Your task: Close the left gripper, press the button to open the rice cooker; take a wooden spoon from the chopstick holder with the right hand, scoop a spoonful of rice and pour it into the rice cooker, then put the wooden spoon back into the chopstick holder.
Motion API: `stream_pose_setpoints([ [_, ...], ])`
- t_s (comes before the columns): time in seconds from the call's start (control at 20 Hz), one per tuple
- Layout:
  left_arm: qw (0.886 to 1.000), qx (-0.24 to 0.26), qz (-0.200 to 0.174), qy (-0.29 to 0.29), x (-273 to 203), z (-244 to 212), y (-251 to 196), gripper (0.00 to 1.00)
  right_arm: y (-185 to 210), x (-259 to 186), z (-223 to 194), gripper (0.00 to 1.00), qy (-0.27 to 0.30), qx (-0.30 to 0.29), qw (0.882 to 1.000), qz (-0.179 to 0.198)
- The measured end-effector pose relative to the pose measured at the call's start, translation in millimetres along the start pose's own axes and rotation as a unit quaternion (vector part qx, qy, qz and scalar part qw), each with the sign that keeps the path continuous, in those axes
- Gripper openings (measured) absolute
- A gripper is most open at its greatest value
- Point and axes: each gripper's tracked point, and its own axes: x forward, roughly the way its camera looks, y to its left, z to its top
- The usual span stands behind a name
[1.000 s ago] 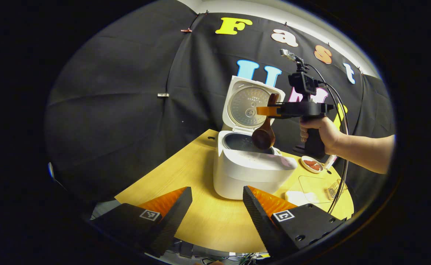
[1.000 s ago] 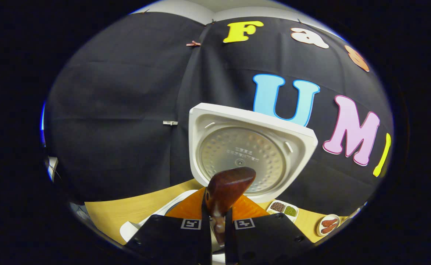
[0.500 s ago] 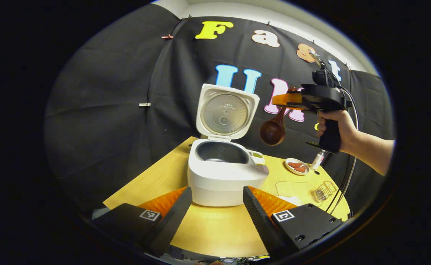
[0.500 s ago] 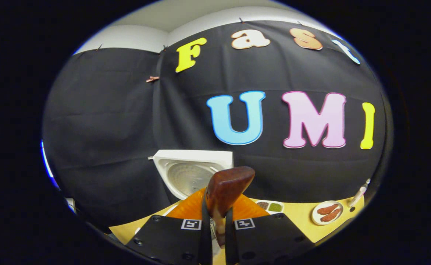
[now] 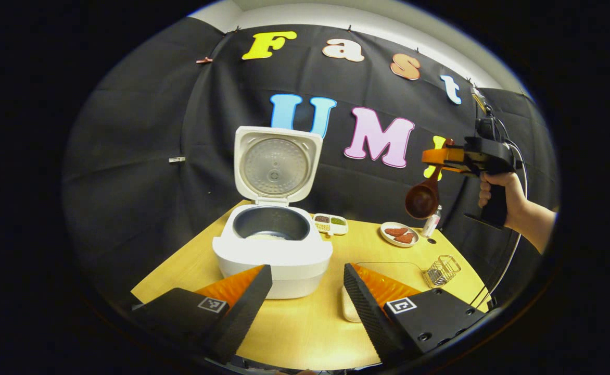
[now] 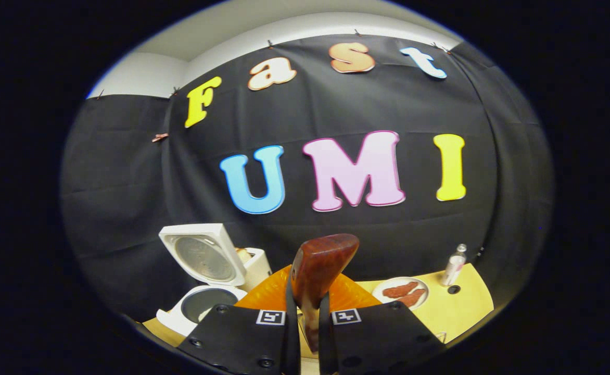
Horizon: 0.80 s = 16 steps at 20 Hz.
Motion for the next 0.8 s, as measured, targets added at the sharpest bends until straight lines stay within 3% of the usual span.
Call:
stream_pose_setpoints([
  [0.3,1.0,0.003,-0.001,0.009,17,1,-35,0.95,-112,-23,-18,0.18,0.015,0.03,0.997,-0.069],
  [0.45,1.0,0.004,0.007,0.02,22,-3,-43,0.95,-154,-30,-35,0.13,0.029,0.052,0.994,-0.092],
  [0.5,1.0,0.006,0.012,0.023,23,-5,-46,0.95,-168,-32,-44,0.18,0.034,0.058,0.993,-0.101],
  [0.75,0.999,0.013,0.035,0.036,27,-12,-60,0.95,-226,-40,-98,0.18,0.074,0.099,0.982,-0.141],
  [0.8,0.998,0.014,0.039,0.04,27,-14,-63,0.95,-234,-40,-109,0.14,0.081,0.109,0.98,-0.147],
])
